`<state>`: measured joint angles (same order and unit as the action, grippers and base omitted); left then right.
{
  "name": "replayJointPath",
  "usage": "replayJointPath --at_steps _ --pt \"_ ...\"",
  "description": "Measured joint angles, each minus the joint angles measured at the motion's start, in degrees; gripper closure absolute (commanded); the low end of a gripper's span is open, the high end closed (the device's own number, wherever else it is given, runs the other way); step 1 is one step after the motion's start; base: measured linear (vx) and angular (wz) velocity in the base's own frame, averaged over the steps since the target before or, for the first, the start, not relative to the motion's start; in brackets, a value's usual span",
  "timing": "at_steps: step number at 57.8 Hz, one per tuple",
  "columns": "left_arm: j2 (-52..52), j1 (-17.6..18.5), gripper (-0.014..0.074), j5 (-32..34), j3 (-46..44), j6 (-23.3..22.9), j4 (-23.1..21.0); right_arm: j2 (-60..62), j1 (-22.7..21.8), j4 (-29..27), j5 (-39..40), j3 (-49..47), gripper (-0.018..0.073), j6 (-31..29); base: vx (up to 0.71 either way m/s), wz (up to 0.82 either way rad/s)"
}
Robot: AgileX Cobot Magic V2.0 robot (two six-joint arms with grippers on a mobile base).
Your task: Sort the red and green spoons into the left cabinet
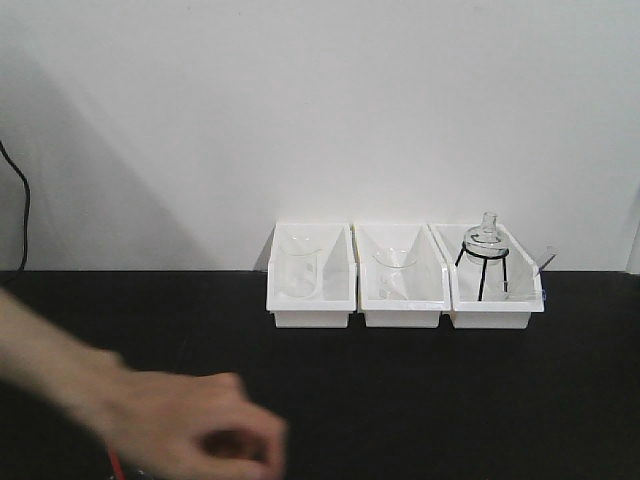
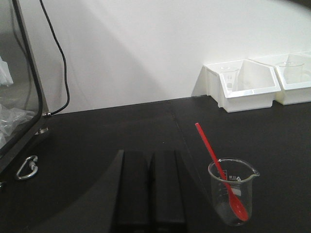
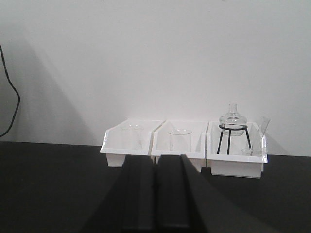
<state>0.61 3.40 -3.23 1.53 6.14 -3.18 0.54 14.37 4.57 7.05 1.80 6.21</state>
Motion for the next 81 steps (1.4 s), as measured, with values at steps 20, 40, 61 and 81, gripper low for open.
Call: replayJointPath --at_steps 20,40,61,81 --pt "0.0 0.0 0.0597 0.0 0.0 0.0 0.0 0.0 0.0 0.0 0.0 0.0 0.0562 0.0 0.00 0.00" --pt "0.0 0.0 0.0597 0.0 0.0 0.0 0.0 0.0 0.0 0.0 0.0 0.0 0.0562 0.0 0.00 0.00" --pt "0.0 0.0 0.0597 0.2 0.0 0.0 0.0 0.0 0.0 0.0 0.5 0.0 0.0562 0.0 0.00 0.00" --pt "0.0 0.0 0.0597 13.0 -0.1 -3.0 0.0 0.0 0.0 0.0 8.4 0.0 0.0562 0.1 0.00 0.00"
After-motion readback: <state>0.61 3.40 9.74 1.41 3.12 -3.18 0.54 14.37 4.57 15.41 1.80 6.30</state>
